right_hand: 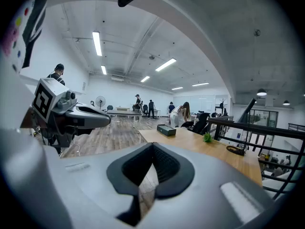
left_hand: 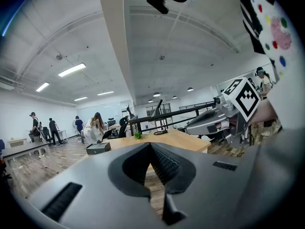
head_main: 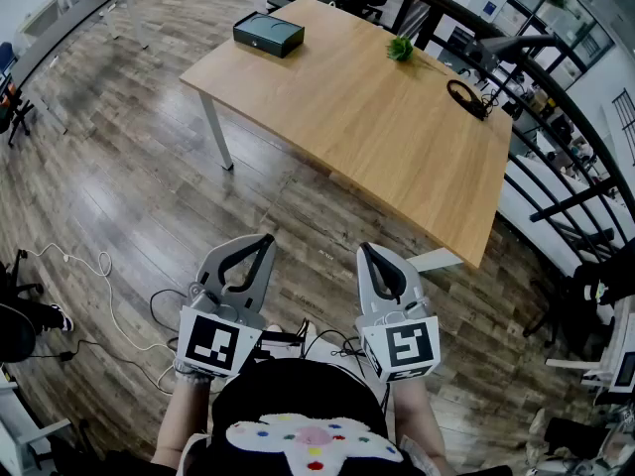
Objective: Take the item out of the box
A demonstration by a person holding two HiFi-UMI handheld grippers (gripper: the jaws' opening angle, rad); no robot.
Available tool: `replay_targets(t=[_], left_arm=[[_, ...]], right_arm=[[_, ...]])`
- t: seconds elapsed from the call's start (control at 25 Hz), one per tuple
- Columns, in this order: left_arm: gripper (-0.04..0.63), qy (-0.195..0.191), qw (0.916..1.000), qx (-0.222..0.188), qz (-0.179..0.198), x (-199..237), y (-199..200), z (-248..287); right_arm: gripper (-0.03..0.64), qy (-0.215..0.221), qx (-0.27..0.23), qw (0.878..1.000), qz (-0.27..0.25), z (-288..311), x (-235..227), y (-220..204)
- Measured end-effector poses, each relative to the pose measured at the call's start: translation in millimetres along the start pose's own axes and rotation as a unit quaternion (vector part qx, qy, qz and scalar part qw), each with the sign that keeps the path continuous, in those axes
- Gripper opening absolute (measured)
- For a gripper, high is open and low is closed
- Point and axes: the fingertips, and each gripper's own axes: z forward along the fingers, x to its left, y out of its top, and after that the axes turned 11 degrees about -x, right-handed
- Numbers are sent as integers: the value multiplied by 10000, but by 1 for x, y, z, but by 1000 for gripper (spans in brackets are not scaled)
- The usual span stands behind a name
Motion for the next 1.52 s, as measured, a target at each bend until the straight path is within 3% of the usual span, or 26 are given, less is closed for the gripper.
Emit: replay_targets(t=[0.44, 0.68, 1.52], left_arm=[[5, -10, 10000, 50, 12, 2, -6, -2], [6, -18, 10000, 94, 9, 1, -9, -8], [5, 173, 9998, 24, -55, 40, -18, -48]], right_arm=[[8, 16, 23, 9999, 115, 0, 4, -5], [9, -65, -218, 9974, 684, -5, 4, -2], [9, -69, -331, 9977, 583, 9, 46, 1]])
